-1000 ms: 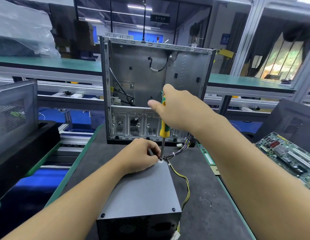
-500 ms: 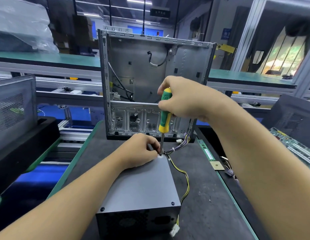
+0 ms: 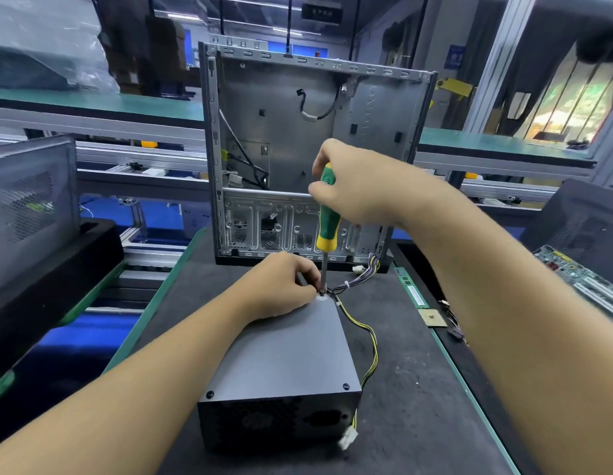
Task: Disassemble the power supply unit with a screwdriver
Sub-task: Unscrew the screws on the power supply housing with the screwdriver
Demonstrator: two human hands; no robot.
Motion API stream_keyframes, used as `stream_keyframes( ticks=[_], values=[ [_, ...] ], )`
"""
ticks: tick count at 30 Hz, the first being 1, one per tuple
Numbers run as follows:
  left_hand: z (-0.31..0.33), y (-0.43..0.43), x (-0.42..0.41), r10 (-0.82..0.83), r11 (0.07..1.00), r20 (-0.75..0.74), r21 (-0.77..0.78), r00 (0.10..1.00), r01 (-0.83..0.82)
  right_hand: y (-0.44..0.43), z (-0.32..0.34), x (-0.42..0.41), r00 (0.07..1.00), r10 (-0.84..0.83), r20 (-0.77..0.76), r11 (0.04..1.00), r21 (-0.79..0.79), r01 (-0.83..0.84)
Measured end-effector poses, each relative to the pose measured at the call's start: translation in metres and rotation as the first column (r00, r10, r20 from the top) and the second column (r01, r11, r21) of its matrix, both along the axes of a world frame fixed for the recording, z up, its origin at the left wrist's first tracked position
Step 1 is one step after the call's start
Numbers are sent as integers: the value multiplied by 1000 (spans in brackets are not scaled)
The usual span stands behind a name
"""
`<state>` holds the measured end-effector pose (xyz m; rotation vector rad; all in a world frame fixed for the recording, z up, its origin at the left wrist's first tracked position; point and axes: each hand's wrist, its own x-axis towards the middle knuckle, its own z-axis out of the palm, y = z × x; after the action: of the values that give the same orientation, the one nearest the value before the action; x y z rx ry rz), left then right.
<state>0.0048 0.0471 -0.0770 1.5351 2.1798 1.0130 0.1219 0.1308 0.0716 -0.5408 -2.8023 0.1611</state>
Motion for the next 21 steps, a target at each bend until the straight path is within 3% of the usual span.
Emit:
stream_keyframes(
  ticks=[5, 11, 17, 21],
  values=[
    [-1, 2, -1, 1, 1000, -8, 1, 1000, -1, -1, 4, 9, 999, 7, -48, 991, -130, -13],
    [-3, 5, -2, 14, 1000, -17, 3, 1000, -14, 0, -1, 1, 968, -245, -43, 950, 188, 249],
    [-4, 3, -2, 9, 1000, -7, 23, 1000, -9, -1, 16, 4, 992, 0, 127, 989, 148, -19],
    [-3, 3, -2, 1, 1000, 10, 23, 1000, -2, -1, 19, 9, 985, 18, 173, 997, 66, -30]
  ],
)
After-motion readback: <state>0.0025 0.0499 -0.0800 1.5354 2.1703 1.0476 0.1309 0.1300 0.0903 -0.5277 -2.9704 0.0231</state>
